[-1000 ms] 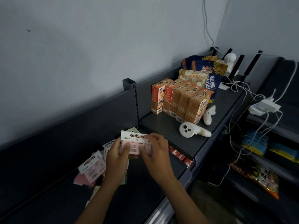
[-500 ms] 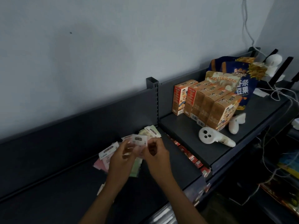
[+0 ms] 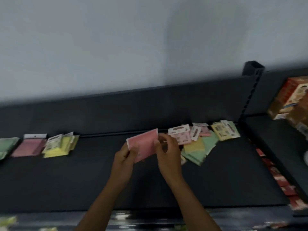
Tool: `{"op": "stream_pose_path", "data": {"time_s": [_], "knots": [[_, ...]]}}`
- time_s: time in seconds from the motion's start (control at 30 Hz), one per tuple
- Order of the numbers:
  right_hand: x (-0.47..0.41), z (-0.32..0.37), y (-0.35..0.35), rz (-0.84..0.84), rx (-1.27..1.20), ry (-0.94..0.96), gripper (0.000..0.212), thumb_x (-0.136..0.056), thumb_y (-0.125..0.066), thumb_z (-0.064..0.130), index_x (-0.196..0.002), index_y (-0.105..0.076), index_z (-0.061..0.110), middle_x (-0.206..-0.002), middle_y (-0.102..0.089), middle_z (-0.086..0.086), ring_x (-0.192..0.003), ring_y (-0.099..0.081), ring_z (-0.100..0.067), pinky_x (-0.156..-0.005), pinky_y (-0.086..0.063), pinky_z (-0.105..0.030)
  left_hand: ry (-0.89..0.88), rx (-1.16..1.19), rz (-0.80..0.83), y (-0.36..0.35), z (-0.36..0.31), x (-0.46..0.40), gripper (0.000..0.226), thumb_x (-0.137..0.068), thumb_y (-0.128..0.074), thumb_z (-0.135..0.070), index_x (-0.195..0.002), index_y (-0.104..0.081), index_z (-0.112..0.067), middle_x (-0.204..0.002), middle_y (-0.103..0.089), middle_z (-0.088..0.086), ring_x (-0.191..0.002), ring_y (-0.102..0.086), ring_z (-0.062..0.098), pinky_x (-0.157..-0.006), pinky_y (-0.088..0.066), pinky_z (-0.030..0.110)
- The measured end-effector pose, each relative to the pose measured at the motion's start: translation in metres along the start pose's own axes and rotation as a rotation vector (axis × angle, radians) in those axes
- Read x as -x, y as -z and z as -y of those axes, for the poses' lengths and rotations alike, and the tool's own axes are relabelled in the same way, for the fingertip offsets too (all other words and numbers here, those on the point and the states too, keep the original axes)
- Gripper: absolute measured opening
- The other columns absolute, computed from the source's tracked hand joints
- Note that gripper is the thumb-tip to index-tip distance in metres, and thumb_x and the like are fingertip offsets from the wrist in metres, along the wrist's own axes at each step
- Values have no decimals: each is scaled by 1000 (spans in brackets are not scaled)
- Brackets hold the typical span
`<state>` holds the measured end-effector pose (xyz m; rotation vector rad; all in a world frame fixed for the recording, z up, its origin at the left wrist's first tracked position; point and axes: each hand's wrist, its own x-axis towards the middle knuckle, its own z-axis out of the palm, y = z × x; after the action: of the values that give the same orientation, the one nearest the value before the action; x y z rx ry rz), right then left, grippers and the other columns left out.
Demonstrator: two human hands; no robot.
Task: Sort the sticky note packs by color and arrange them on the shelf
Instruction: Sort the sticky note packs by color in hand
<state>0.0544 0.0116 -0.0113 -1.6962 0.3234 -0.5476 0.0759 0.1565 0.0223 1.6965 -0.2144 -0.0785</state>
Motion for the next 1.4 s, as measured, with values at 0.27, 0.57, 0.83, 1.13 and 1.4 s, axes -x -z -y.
{"op": "stream_pose_path", "data": {"time_s": [0.27, 0.57, 0.83, 1.13, 1.4], "knots": [[10, 26, -71, 61, -81, -52, 10, -99, -59, 19, -109, -60, 22, -99, -65, 11, -87, -61, 6, -69, -48, -10, -83, -43, -195, 77, 12, -6, 37, -94, -68, -12, -130, -60, -16, -109, -72, 0, -99, -70, 11, -75, -58, 25], [55, 59, -210, 105, -60, -51, 7, -95, -65, 20, -98, -60, 25, -90, -65, 6, -78, -61, -1, -65, -48, -12, -112, -59, -371, 228, 43, 4, 45, -89, -71, 0, -123, -60, -28, -107, -70, -10, -95, -69, 11, -79, -60, 32], [94, 78, -323, 129, -30, -31, 10, -92, -68, 23, -93, -58, 25, -91, -62, 1, -78, -60, -8, -67, -48, -19, -130, -121, -370, 352, 63, 16, 53, -89, -61, 14, -121, -61, -29, -114, -68, -24, -107, -65, 4, -88, -54, 19], [147, 98, -455, 193, -17, 9, 15, -89, -71, 19, -87, -56, 23, -92, -59, -4, -79, -58, -16, -69, -49, -30, -133, -93, -411, 482, 74, 48, 48, -92, -60, 10, -128, -60, -21, -122, -67, -20, -116, -62, 4, -92, -49, 14], [188, 107, -518, 310, -66, -59, 16, -92, -67, 17, -90, -54, 26, -89, -61, -5, -77, -59, -17, -60, -44, -18, -73, -74, -445, 538, 77, 73, 39, -93, -68, -10, -129, -59, -25, -122, -66, -23, -114, -63, 1, -89, -51, 15]]}}
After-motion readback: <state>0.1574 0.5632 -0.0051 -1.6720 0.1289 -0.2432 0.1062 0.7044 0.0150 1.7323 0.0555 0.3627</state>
